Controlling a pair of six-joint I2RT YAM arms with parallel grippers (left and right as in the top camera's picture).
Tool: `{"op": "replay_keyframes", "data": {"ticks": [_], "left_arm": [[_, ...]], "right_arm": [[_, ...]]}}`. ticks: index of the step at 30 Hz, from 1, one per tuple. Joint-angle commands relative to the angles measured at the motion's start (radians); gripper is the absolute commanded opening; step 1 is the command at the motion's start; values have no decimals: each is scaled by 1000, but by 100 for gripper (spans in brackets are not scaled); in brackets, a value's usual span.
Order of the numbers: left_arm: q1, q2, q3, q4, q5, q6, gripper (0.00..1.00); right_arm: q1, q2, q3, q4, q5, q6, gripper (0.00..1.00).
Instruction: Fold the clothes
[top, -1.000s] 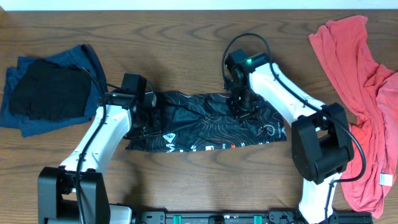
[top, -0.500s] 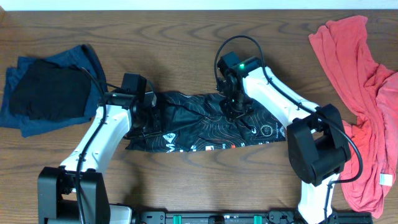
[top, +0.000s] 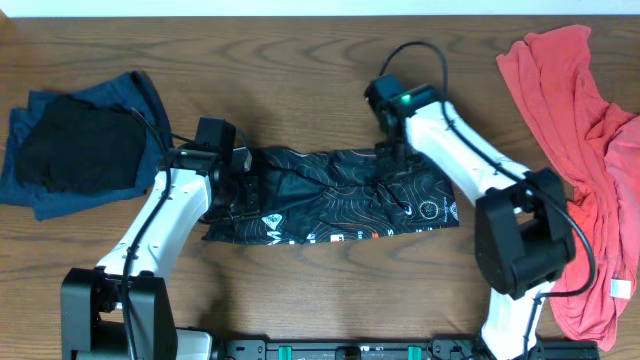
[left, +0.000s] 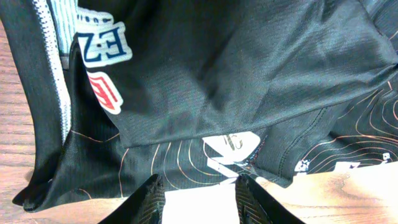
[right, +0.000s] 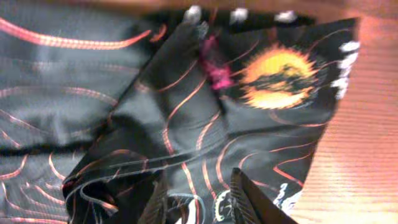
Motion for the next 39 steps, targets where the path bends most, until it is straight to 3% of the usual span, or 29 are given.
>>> {"op": "replay_keyframes", "data": {"ticks": [1, 19, 27, 33, 39], "left_arm": [[2, -18, -8, 0, 9, 6, 39], [2, -18, -8, 0, 9, 6, 40], [2, -18, -8, 0, 9, 6, 40], [2, -18, -8, 1, 9, 6, 40], [2, -18, -8, 1, 9, 6, 40]], "right_arm": [[-50, -26, -5, 18, 3, 42, 33], [-71, 90, -11, 71, -53, -10, 32], [-71, 100, -11, 73, -67, -11, 23], [-71, 100, -11, 77, -144, -62, 1], [-62, 99, -10, 89, -188, -129, 1]]}}
